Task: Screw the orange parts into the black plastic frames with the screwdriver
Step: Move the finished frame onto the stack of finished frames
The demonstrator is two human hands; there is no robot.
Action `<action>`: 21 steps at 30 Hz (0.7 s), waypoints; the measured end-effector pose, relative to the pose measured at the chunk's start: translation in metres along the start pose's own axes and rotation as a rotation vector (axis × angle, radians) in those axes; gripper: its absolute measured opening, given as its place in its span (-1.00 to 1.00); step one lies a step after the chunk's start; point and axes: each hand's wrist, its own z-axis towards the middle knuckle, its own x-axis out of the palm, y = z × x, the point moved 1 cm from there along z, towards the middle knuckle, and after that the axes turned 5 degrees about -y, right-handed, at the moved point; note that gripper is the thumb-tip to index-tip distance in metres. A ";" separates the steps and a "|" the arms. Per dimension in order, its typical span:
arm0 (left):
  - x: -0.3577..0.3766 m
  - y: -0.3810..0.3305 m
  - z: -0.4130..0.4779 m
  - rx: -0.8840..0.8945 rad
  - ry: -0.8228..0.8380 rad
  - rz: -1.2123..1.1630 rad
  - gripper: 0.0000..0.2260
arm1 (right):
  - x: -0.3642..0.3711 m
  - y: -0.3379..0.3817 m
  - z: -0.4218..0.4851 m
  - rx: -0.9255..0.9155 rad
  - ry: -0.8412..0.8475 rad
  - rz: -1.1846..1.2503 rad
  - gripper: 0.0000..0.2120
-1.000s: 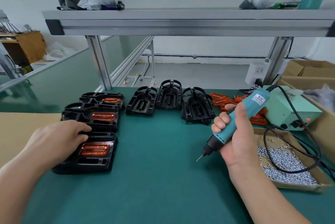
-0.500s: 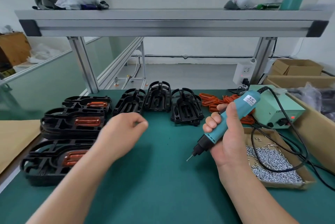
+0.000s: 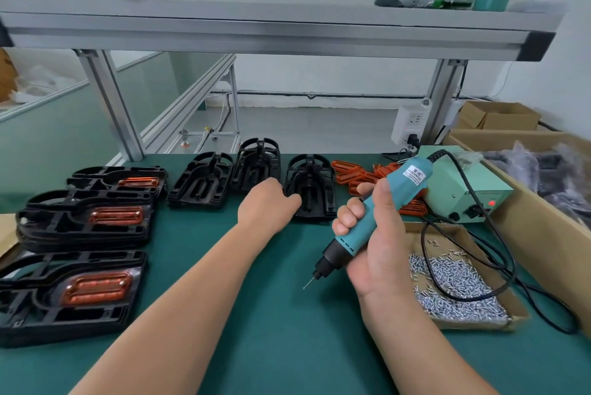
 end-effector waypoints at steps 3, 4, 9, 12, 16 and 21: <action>-0.004 0.006 -0.007 0.012 -0.011 0.021 -0.73 | -0.001 0.002 0.000 -0.008 -0.026 0.005 -0.68; -0.007 0.008 -0.012 0.021 -0.016 0.040 -0.74 | -0.001 0.003 0.001 -0.010 -0.031 0.007 -0.69; -0.031 0.024 -0.047 0.062 0.006 0.101 -0.73 | -0.002 0.006 0.002 -0.014 -0.046 0.017 -0.72; -0.042 0.033 -0.076 0.090 -0.010 0.150 -0.52 | -0.002 0.006 0.002 -0.011 -0.049 0.021 -0.72; -0.052 0.039 -0.111 0.121 0.024 0.247 -0.38 | -0.003 0.007 0.003 -0.014 -0.055 0.020 -0.72; -0.061 0.044 -0.138 0.119 0.059 0.240 -0.69 | -0.002 0.008 0.003 -0.019 -0.062 0.020 -0.72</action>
